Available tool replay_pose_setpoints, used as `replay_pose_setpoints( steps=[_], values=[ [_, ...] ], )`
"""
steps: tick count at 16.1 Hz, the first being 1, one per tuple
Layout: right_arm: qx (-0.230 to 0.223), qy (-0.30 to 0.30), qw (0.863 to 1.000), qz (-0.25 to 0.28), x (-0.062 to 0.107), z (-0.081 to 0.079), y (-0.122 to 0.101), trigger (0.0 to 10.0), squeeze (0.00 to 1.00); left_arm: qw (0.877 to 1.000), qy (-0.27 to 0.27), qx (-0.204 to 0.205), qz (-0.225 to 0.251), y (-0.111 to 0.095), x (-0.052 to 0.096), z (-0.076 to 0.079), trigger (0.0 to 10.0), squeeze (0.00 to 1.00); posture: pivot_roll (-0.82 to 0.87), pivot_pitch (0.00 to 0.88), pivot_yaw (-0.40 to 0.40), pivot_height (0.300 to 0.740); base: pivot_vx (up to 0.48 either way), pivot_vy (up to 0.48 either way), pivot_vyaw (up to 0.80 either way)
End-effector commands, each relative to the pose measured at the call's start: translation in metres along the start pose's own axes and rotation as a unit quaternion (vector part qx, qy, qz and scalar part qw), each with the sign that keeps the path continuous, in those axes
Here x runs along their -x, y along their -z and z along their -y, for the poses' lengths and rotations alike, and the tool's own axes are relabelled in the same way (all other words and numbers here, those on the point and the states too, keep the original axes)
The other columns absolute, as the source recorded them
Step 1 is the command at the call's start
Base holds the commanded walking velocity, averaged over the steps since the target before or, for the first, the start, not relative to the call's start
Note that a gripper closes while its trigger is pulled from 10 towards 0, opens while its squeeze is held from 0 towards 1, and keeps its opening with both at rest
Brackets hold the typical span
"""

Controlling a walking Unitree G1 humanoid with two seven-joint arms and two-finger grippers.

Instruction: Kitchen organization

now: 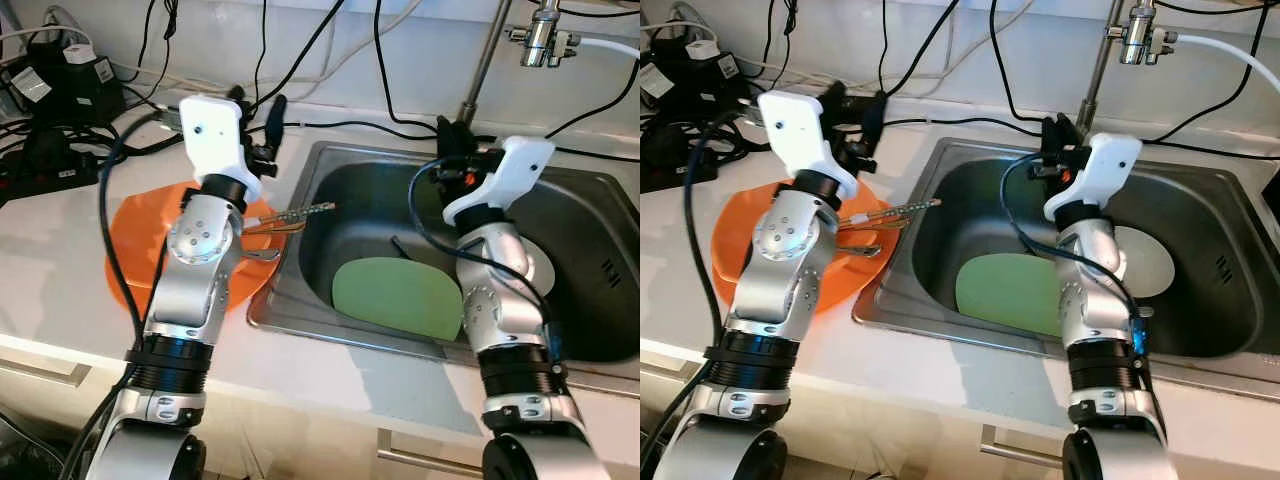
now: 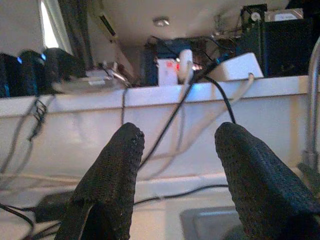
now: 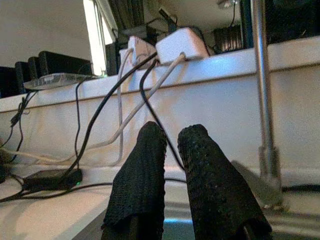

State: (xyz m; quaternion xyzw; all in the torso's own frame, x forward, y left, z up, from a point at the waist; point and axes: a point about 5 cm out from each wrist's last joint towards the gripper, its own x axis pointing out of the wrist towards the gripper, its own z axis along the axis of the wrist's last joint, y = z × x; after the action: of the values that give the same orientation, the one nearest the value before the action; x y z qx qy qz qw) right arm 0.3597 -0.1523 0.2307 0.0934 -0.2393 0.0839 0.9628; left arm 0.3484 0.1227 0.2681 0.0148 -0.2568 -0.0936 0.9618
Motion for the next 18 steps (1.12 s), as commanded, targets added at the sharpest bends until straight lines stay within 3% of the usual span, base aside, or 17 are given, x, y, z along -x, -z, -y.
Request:
replay_pose_setpoints(
  steps=[1,6,18],
  values=[
    [0.003,0.002,1.0,0.014,-0.004,0.0,-0.006,10.0,0.0,1.0,-0.008,-0.005,0.013,-0.004,-0.002,-0.003,10.0,0.0,0.11,0.02,0.026,0.74,0.0,0.0,0.0],
    [0.002,0.006,1.0,0.01,-0.003,-0.001,-0.003,10.0,0.0,1.0,-0.026,-0.006,0.006,-0.001,0.004,-0.006,10.0,0.0,0.11,0.025,0.024,0.74,0.0,0.0,0.0],
    [0.003,0.007,1.0,0.002,-0.002,0.0,0.0,10.0,0.0,0.999,-0.045,-0.011,0.013,-0.005,0.003,-0.014,10.0,0.0,0.12,0.028,0.018,0.74,0.0,0.0,0.0]
  ],
)
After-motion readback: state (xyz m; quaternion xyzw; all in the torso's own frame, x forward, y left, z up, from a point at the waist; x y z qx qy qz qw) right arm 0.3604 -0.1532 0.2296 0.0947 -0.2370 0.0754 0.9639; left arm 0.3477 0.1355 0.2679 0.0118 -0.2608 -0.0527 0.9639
